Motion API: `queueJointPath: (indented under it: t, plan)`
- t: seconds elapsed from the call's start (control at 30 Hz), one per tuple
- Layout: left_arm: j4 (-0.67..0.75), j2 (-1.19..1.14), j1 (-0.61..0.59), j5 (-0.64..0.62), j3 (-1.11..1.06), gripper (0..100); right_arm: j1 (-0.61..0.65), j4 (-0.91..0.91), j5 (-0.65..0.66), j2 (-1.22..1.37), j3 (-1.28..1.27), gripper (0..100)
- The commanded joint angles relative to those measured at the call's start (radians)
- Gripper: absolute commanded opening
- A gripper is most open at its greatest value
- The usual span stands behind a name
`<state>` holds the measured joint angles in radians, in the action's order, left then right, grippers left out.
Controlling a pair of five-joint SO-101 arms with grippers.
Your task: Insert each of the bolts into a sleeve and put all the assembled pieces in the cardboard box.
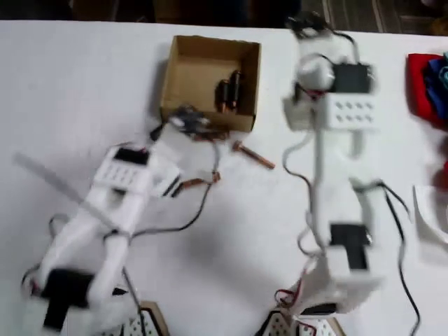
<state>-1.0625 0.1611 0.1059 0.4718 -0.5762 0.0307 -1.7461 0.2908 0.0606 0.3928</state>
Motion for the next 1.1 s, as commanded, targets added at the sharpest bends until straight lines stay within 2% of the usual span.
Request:
queueJointPath:
  t: [0.0, 0.2, 0.4, 0.63, 0.9, 0.97, 1.07]
  plan:
    - [-0.229, -0.155, 0.02, 0.117, 0.335, 18, -0.097, 0.027, 0.06, -0.3, -0.308, 2.1]
    - [-0.273, -0.384, 0.095, 0.232, 0.581, 19, -0.157, 0.166, 0.112, -0.616, -0.727, 2.1]
    - [-0.276, -0.58, 0.18, 0.258, 0.713, 19, -0.159, 0.231, 0.155, -0.797, -1.013, 2.1]
    - [-0.276, -0.741, 0.19, 0.255, 0.829, 18, -0.255, 0.231, 0.221, -0.857, -1.056, 2.1]
    - [-0.279, -0.83, 0.19, 0.25, 0.929, 18, -0.262, 0.231, 0.219, -0.857, -1.056, 2.1]
    - [-0.295, -0.839, 0.198, 0.25, 0.934, 15, -0.262, 0.231, 0.219, -0.857, -1.056, 2.1]
    - [-0.321, -0.842, 0.219, 0.25, 0.934, 1, -0.257, 0.243, 0.218, -0.857, -1.059, 2.1]
